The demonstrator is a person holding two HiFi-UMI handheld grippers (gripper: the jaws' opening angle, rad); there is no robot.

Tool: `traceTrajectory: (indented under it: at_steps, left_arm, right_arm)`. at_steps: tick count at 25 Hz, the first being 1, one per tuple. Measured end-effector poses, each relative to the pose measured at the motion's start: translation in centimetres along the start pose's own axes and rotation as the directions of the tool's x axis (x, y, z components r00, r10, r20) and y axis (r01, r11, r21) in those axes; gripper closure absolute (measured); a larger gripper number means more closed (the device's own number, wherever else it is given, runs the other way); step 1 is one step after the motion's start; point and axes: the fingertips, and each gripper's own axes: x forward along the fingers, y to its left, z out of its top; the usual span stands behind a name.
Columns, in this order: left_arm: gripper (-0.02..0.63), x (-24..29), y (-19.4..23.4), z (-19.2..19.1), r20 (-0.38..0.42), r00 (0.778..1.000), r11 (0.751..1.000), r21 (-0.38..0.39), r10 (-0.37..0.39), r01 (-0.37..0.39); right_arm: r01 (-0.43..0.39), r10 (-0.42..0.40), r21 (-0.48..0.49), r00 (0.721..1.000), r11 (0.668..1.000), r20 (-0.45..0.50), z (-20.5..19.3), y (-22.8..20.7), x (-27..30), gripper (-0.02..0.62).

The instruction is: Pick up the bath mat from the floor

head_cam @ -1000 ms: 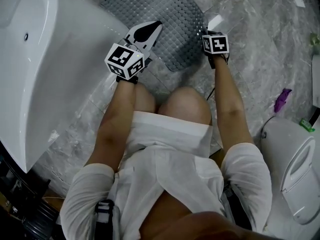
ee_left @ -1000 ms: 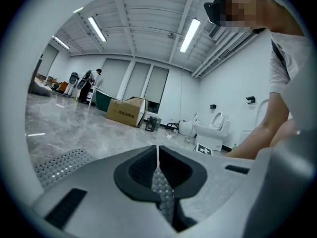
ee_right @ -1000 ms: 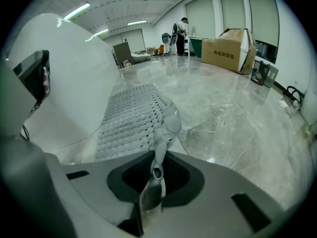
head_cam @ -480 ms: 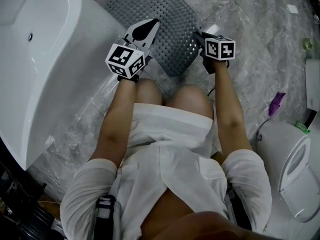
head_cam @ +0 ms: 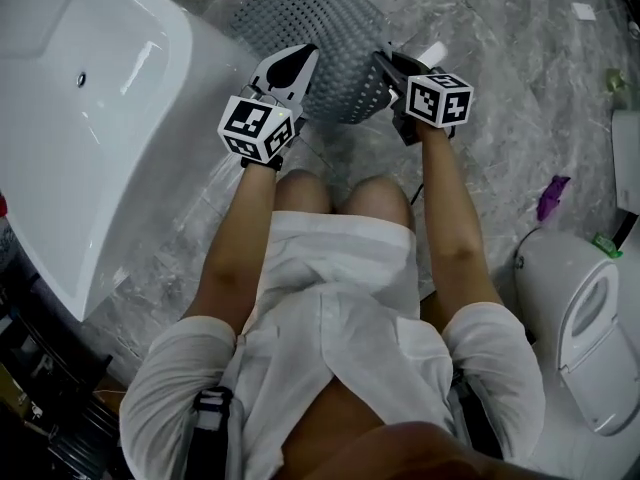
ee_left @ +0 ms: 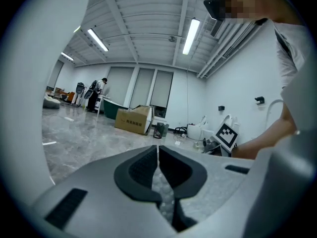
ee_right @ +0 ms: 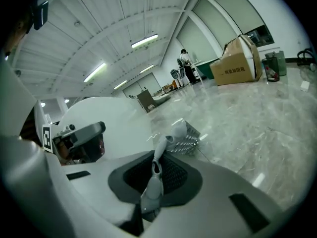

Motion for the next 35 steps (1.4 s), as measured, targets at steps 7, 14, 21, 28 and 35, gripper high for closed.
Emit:
traceTrajectory:
  at_steps: [7, 14, 21, 28, 35]
  left_arm:
    - [0.588, -1.0, -3.7, 8.9, -0.065, 0.997, 0.998, -0.047, -0.032, 0.028]
    - [0.589, -1.8, -7.2, 19.8, -0.070, 0.995, 0.997, -0.041, -0.068, 0.065]
    - [0.588, -4.5, -9.8, 31.2, -0.064, 0.994, 0.996, -0.036, -0.086, 0.084]
    - [0.588, -8.0, -11.8, 41.8, -0.031, 0.996, 0.996, -0.025, -0.087, 0.087]
    - [0.588, -11.6, -13.9, 49.9, 0.019, 0.996, 0.996, 0.029, -0.089, 0.088]
  right_arm:
    - [0.038, -0.038, -0.011, 0.999, 0.999, 0.031, 6.3, 6.1, -5.7, 0.551]
    - [0.081, -0.079, -0.014, 0.992, 0.997, 0.102, 14.8, 11.0, -13.4, 0.551]
    - [0.175, -0.178, 0.036, 0.969, 0.984, 0.170, 22.9, 15.8, -22.7, 0.551]
    - [0.242, -0.261, 0.101, 0.916, 0.965, 0.303, 31.2, 21.2, -33.1, 0.551]
    - [0.251, -0.260, 0.080, 0.854, 0.965, 0.451, 38.5, 27.2, -41.1, 0.551]
